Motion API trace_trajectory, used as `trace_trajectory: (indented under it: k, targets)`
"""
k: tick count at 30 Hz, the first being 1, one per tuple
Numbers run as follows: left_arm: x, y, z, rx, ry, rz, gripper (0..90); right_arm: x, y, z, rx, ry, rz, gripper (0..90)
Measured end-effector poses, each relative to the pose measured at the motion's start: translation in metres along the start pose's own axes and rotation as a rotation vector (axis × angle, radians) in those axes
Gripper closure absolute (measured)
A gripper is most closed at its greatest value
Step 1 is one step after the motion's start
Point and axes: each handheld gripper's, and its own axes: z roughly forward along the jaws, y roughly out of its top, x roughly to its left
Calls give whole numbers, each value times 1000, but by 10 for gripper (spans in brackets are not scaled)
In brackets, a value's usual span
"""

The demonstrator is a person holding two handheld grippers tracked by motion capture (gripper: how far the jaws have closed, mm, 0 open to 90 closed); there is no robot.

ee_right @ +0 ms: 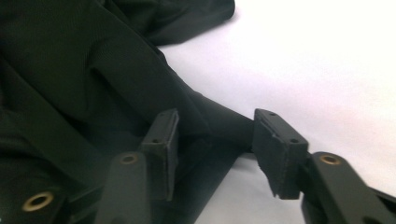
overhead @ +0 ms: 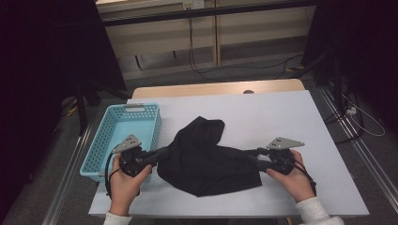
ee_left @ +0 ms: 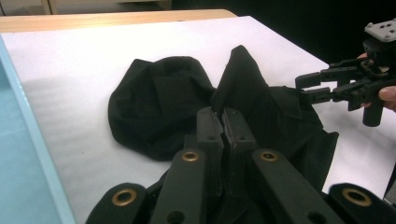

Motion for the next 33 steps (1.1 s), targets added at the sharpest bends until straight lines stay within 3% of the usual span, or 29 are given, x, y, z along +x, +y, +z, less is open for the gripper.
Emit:
trace_trajectory:
  k: [5, 7, 9, 10, 15, 19, 22, 28, 33]
  targets:
    - [4, 1, -7, -21, -1, -7, 872, -4, 0, 12, 8, 4, 22, 530]
    - [4, 1, -8, -26, -4, -10, 872, -4, -1, 17, 26, 12, 9, 640]
    - [4, 1, -7, -23, -5, -10, 873, -3, -1, 20, 48, 7, -15, 847]
    - [4, 1, -7, -22, -4, -11, 873, -3, -1, 20, 51, 11, -12, 883]
    - [4, 1, -8, -34, -1, -8, 874, -11, 8, -3, -17, -12, 34, 890]
    - [1, 2, -6, -45, -10, -3, 875, -17, 15, -28, -82, -19, 47, 888]
    - [-2, 4, -3, -40, -17, 9, 875, -20, 17, -39, -101, -17, 49, 887]
    - [-7, -3, 16, 5, -19, 20, 875, -26, 10, -43, -57, -42, 60, 884]
    - [-2, -8, 22, 23, 5, 5, 875, -27, -3, -27, -20, -39, 75, 864]
